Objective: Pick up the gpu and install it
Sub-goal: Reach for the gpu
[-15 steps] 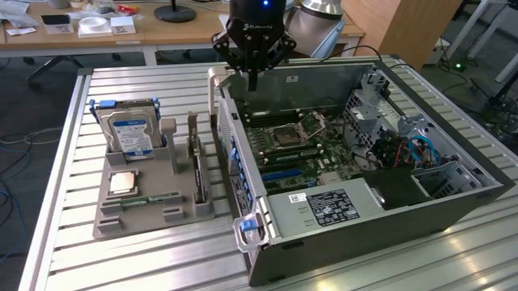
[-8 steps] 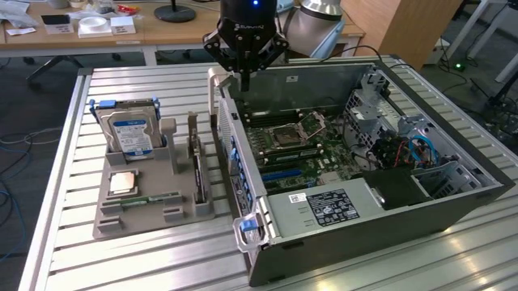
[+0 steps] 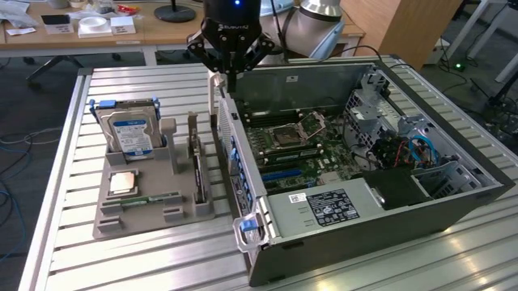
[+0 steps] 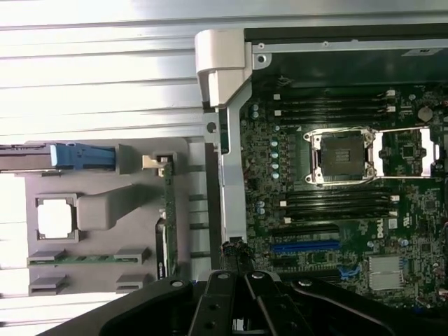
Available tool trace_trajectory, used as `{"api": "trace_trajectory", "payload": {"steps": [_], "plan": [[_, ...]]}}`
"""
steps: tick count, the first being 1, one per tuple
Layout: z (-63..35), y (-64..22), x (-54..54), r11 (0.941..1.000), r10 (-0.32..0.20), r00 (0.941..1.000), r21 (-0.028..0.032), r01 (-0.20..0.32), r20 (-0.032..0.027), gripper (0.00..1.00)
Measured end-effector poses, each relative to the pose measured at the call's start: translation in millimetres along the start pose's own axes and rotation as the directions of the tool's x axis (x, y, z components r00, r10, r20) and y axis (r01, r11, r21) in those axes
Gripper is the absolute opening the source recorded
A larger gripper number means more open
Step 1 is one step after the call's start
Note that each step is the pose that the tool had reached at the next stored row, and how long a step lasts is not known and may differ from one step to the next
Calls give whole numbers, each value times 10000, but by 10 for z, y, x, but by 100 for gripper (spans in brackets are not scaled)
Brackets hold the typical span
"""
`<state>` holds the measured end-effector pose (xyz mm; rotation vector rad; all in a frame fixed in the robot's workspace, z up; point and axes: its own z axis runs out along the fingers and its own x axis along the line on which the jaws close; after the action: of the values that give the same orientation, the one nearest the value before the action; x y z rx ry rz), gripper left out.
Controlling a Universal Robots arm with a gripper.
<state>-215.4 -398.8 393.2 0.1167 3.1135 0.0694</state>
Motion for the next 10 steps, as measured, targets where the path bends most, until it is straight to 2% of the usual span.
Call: {"api": "trace_trajectory", "payload": {"steps": [10], "plan": [[-6, -19, 259, 10000, 0, 10000, -1, 0, 0, 11]]}}
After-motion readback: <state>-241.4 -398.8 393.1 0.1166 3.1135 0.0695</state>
